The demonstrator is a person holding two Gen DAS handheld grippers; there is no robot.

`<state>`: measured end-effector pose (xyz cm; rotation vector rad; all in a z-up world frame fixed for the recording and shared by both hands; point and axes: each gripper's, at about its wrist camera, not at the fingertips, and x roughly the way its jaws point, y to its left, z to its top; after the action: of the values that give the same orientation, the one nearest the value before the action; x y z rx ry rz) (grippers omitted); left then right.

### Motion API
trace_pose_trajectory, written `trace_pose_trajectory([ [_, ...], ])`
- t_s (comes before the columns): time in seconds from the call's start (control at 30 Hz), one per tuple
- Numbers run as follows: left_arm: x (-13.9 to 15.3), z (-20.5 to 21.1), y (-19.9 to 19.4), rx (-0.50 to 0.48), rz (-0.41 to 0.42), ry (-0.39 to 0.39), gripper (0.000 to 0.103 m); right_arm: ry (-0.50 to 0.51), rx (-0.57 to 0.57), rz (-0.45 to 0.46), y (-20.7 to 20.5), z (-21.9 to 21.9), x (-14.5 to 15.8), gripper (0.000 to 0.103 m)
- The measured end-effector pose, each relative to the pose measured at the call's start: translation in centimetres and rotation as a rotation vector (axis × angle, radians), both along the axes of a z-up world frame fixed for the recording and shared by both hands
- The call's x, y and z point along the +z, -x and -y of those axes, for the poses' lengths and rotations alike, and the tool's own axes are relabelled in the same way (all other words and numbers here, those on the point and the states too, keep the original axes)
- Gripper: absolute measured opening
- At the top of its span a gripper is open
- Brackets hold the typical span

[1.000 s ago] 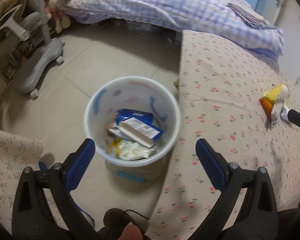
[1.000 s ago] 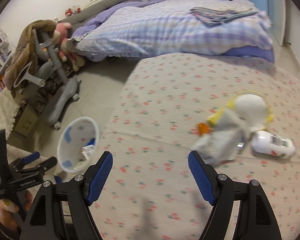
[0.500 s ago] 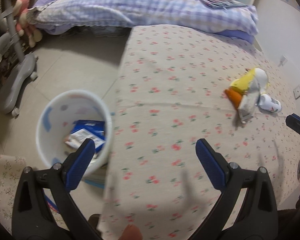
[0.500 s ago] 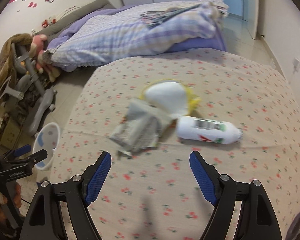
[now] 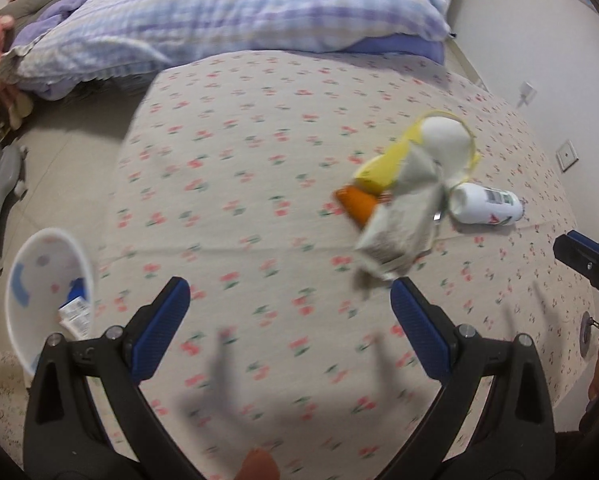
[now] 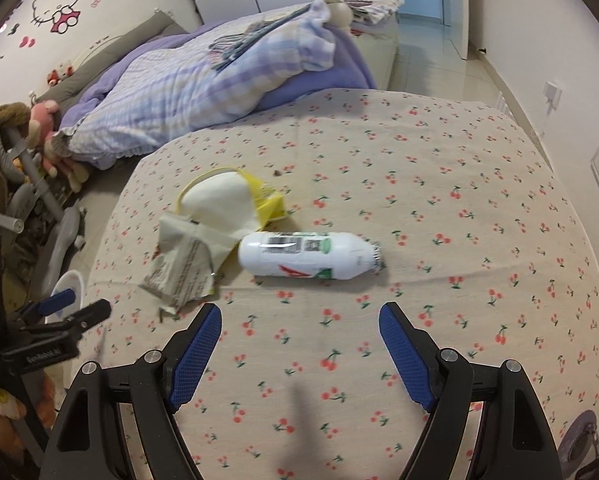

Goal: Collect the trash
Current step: 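Grasp the silver snack wrapper with the left tool while the right tool grasps the white bottle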

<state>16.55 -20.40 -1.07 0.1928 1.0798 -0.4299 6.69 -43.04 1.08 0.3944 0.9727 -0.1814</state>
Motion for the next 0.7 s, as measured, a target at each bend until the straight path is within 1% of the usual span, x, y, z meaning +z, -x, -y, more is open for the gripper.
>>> trace_pose_trajectory([
  [0.23,-1.0,4.4,0.1,-0.070,0.023,0.039,0.099,-0.029,-0.059,-0.035,-0.8,2.3,-1.4,0.083],
  [0.37,-1.6,6.3,0.0,-0.115,0.048,0.022,0.092,-0.055,-0.113,-0.055,-1.3,3.7,-2.4,0.083],
  [0.43,-2.1,6.8,-0.2,-0.124,0.046,0.009,0.082,-0.071,-0.138,-0.063,-1.6,4.3,-2.9,0.083],
  [0.5,-2.7,7.0,-0.5,-0.127,0.027,-0.005,0.062,-0.081,-0.160,-0.070,-2.0,4.7,-3.2,0.083],
  [0.53,-3.0,7.0,-0.6,-0.126,0.019,-0.011,0.057,-0.088,-0.168,-0.072,-2.2,4.7,-3.3,0.083],
  [0.6,-3.2,6.8,-0.7,-0.124,0.007,-0.003,0.054,-0.103,-0.179,-0.074,-2.7,4.8,-3.4,0.083],
  [0.7,-2.6,6.3,-0.7,-0.118,0.000,0.023,0.053,-0.128,-0.196,-0.079,-3.6,4.5,-3.5,0.083],
])
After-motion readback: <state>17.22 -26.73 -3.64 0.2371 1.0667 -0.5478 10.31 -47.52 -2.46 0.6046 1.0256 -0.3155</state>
